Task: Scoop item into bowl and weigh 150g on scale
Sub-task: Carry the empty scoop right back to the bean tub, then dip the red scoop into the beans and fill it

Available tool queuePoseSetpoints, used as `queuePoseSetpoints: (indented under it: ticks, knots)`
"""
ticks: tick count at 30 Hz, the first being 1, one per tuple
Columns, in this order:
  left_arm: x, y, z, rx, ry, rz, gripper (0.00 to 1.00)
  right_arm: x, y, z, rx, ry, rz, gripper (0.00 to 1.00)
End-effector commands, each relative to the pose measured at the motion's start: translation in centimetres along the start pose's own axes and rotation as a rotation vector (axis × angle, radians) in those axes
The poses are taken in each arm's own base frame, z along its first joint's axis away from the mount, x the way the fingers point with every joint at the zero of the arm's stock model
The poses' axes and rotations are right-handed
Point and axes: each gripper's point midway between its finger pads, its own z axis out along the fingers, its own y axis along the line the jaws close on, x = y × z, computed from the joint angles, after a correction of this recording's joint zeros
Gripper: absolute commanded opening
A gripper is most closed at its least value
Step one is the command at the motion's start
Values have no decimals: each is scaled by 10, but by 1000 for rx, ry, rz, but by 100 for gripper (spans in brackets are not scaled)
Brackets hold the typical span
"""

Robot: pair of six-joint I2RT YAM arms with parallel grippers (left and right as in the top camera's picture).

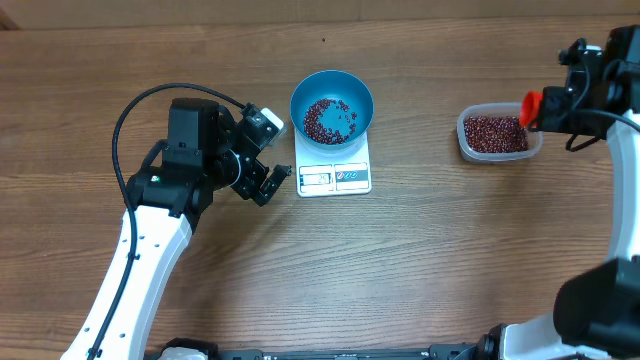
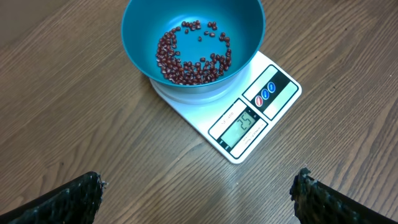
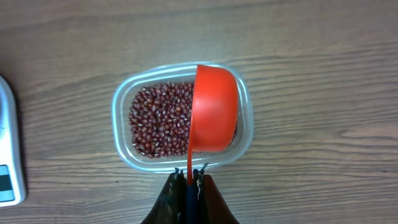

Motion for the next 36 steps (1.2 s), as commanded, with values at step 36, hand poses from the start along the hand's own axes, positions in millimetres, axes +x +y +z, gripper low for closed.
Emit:
queuePoseSetpoints:
  ticks: [36]
  knots:
    - [-8, 1, -3, 5, -22, 15, 100, 50, 25, 81, -209, 224, 20, 4]
